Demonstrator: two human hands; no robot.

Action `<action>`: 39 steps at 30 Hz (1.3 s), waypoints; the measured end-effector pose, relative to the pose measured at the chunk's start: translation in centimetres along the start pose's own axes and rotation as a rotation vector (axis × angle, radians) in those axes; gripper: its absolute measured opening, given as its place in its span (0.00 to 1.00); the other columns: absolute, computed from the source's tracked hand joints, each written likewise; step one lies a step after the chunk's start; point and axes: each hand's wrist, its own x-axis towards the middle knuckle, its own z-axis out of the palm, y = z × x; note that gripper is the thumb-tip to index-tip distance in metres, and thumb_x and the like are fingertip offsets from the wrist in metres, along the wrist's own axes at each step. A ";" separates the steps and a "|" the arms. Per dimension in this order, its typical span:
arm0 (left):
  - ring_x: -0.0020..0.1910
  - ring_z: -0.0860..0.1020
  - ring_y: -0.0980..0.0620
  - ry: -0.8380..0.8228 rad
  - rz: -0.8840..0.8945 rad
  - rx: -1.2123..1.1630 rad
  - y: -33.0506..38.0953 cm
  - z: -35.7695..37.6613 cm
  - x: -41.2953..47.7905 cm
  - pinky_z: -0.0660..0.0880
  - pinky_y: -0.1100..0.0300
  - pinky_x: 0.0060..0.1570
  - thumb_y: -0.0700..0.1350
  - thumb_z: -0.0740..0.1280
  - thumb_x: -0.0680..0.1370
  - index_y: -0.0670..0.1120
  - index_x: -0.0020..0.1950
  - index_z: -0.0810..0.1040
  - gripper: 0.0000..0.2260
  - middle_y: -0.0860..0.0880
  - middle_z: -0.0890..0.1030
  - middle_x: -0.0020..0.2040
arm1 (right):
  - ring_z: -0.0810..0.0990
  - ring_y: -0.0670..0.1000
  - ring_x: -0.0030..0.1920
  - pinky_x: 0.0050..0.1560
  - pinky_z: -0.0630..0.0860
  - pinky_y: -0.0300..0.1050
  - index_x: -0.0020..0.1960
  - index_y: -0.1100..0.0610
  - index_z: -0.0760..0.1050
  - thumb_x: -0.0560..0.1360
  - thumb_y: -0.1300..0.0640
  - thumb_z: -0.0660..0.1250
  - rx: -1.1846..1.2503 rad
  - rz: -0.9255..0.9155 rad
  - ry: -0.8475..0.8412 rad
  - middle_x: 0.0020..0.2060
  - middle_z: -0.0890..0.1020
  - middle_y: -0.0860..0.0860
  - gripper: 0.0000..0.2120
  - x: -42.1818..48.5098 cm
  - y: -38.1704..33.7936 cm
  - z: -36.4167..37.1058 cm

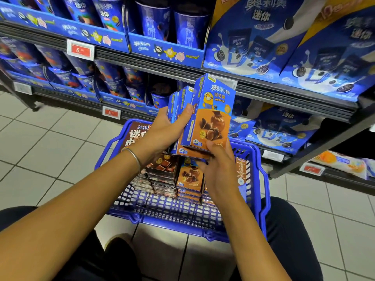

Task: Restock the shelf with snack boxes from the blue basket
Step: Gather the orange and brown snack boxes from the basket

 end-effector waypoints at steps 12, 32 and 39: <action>0.54 0.87 0.56 -0.202 -0.111 -0.014 2.0 -0.7 -1.0 0.83 0.62 0.47 0.64 0.79 0.65 0.50 0.84 0.48 0.58 0.56 0.86 0.61 | 0.84 0.48 0.54 0.56 0.78 0.50 0.62 0.46 0.78 0.72 0.57 0.68 -0.113 -0.093 -0.112 0.52 0.85 0.48 0.18 0.1 0.8 -0.5; 0.78 0.69 0.45 -0.024 0.208 0.243 0.9 0.8 -1.2 0.69 0.41 0.75 0.67 0.81 0.55 0.56 0.85 0.39 0.70 0.48 0.63 0.81 | 0.76 0.61 0.63 0.64 0.72 0.59 0.66 0.60 0.71 0.76 0.52 0.68 0.254 0.828 0.560 0.61 0.75 0.61 0.21 0.2 5.8 -6.6; 0.75 0.70 0.44 -0.040 0.174 0.325 0.8 1.0 -1.5 0.72 0.40 0.73 0.70 0.79 0.53 0.57 0.85 0.39 0.71 0.47 0.62 0.79 | 0.79 0.68 0.57 0.50 0.74 0.73 0.63 0.58 0.75 0.75 0.53 0.66 0.374 0.811 0.467 0.63 0.76 0.65 0.18 2.4 3.6 -7.0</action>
